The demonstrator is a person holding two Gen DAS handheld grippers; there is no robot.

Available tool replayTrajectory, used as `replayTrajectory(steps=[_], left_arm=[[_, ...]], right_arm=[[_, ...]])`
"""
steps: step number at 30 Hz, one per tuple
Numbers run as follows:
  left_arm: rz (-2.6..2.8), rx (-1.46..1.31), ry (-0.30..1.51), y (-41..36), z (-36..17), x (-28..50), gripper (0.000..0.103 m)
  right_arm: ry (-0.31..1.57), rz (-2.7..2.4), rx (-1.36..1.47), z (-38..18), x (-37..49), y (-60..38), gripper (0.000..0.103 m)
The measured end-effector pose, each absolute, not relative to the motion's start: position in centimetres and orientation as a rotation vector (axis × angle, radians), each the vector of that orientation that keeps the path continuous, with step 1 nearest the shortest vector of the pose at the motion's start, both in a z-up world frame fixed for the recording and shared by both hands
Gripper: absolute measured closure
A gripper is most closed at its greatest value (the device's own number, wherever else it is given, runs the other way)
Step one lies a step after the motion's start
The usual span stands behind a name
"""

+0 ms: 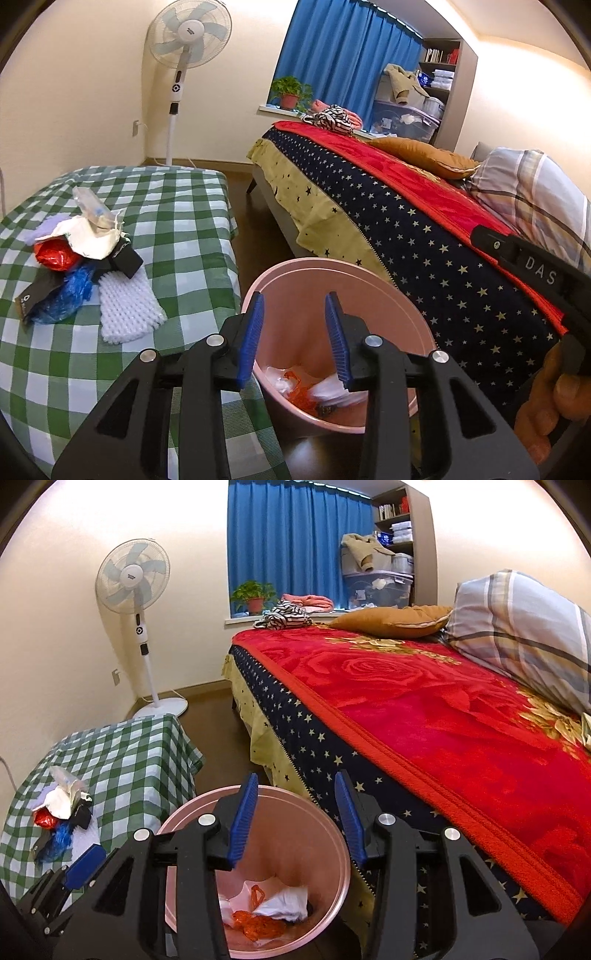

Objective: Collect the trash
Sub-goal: 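Carry the white tissue and crumpled paper over the pink bin with both tools, then open both tools to drop the white papers into the pink bin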

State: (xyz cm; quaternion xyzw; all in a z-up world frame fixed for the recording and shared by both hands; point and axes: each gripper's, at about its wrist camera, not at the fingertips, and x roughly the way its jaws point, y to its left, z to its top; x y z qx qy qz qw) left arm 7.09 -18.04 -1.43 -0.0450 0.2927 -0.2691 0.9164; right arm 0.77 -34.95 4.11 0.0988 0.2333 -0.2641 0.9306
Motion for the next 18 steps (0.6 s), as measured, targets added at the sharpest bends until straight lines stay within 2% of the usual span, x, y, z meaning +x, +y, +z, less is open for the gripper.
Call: replayTrajectory(steps=[18], left_arm=[[-0.52,-0.113,0.567,-14.9,0.0,6.2,0.069]], right_arm=[[0.444,-0.453,0.161,4.7,0.0,-32.6,0.059]])
